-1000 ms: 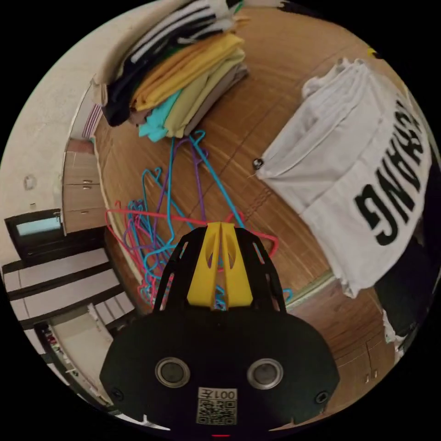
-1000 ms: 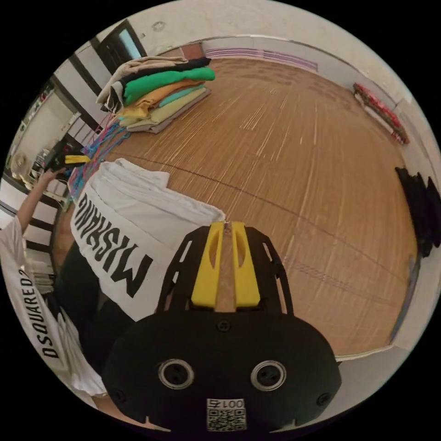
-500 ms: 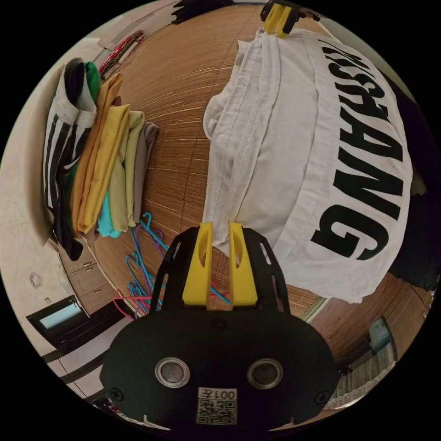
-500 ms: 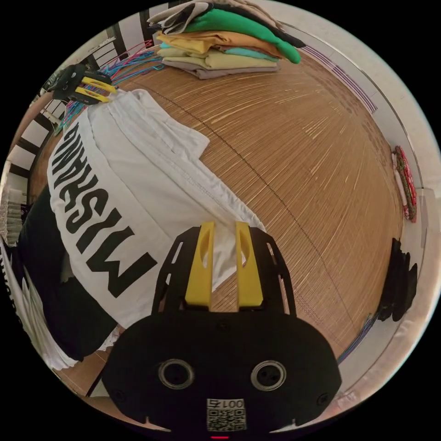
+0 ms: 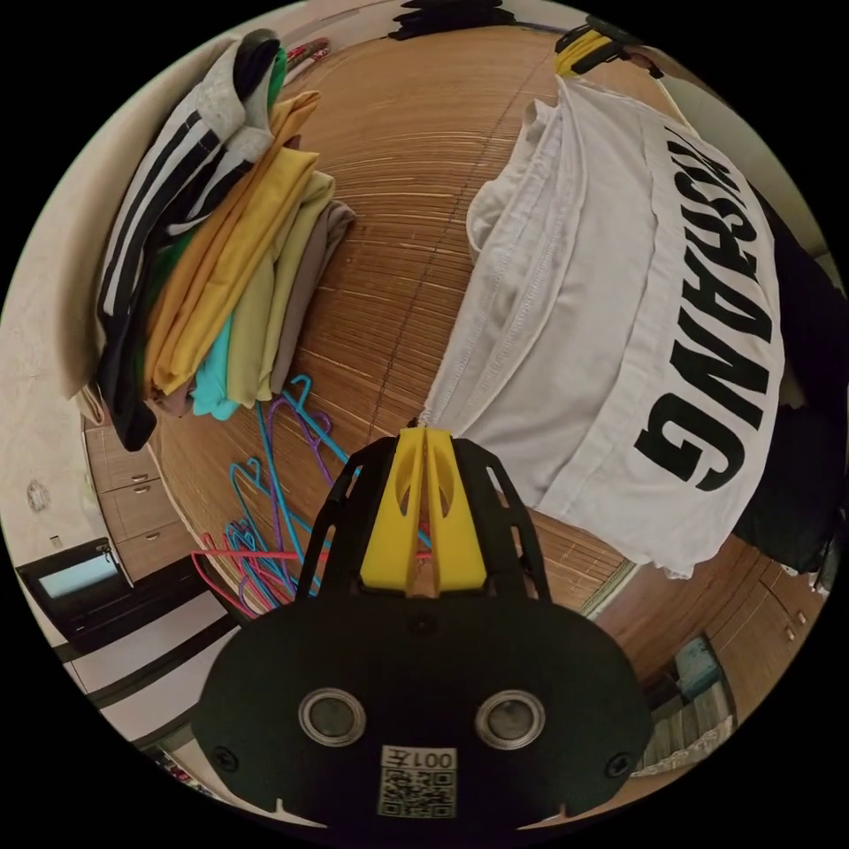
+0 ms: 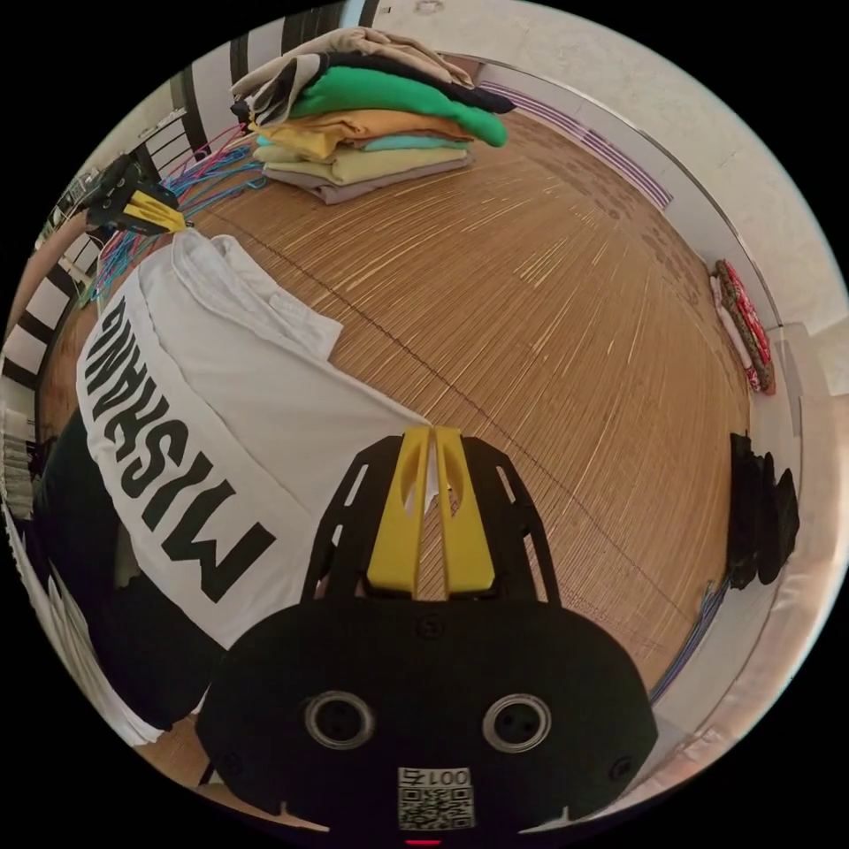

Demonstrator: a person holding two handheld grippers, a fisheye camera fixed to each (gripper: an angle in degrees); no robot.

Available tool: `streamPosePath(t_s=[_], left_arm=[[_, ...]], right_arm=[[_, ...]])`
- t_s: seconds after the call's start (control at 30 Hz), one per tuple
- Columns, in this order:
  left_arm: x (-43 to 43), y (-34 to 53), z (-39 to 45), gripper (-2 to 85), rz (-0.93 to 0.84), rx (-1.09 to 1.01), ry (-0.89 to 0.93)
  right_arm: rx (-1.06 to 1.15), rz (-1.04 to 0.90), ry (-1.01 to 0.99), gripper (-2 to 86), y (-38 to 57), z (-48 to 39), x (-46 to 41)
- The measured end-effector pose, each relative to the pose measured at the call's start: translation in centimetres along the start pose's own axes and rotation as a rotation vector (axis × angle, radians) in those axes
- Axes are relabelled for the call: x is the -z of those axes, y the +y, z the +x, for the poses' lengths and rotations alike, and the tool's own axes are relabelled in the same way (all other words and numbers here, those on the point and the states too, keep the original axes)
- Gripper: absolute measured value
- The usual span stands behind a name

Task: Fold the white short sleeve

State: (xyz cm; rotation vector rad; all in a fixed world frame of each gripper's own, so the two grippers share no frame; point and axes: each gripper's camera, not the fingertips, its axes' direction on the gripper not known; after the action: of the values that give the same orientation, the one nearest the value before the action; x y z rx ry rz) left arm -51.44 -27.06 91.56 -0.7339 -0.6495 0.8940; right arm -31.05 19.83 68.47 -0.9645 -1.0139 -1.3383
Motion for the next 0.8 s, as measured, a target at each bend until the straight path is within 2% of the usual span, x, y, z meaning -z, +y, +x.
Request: streamPosePath(t_s=[0.2,0.4,0.47,0.57,0.63,0.8], left_arm=[[-0.2,0.4,-1.6,-1.0,0.01,0.03,-0.021],[-0.6,1.3,-4.0,-0.7,0.013,0.115,-0.011],[0.0,1.6,-4.3,-0.2,0.065,0.091,0.048],[1.0,1.9,-4.3,4.0,0.115,0.017,0.122],[0.9,1.5,-3.6,6.1,0.071,-0.084,0.124],[-0.2,0.7,-2.5,6.7,-0.017,-0.207,0.052]], right_arm=[[-0.021,-0.034,0.036,0.5,-1.1,-0.7,-0.9],[-0.071,-0.044,-0.014,0.6,-1.6,-0.2,-1.6],[-0.106,-0.039,-0.005,0.9,-1.5,0.2,-1.4],[-0.132,-0.009,-0.135,1.7,-1.0,1.3,-0.7],[-0.091,0.027,-0.209,3.0,-0.6,1.2,-0.1],[0.037,-0.025,-0.162,6.9,-0.5,-1.1,-0.7]])
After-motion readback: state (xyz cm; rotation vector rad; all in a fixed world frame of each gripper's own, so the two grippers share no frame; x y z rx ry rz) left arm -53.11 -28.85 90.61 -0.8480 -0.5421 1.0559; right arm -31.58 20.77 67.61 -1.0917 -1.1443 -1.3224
